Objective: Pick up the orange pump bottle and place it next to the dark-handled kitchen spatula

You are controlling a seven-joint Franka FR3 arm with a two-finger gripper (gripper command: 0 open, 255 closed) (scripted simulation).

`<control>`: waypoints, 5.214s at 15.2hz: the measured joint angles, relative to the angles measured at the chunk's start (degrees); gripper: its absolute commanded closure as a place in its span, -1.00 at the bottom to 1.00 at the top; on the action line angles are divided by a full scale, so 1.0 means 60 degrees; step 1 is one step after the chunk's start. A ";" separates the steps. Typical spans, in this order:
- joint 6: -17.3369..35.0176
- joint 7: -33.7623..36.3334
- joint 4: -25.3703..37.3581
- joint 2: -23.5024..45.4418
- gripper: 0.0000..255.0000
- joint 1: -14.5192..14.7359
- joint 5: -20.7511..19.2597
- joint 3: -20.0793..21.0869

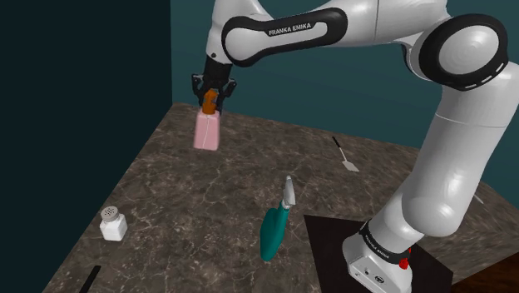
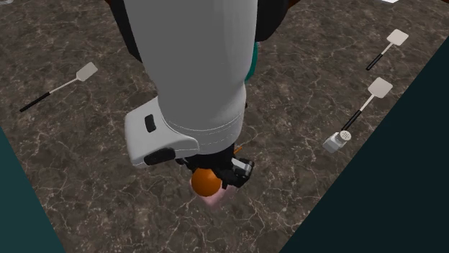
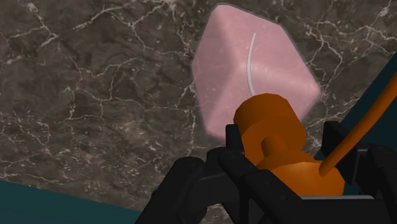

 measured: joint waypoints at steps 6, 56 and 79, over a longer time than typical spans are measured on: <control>-0.0692 -0.0125 0.0480 -0.0233 1.00 -0.0017 0.0136 0.0043; -0.5130 -0.2175 0.3033 -0.2343 1.00 -0.1109 0.1255 -0.0359; -0.5010 -0.7399 -0.1509 -0.6745 1.00 -0.2997 0.2043 -0.3785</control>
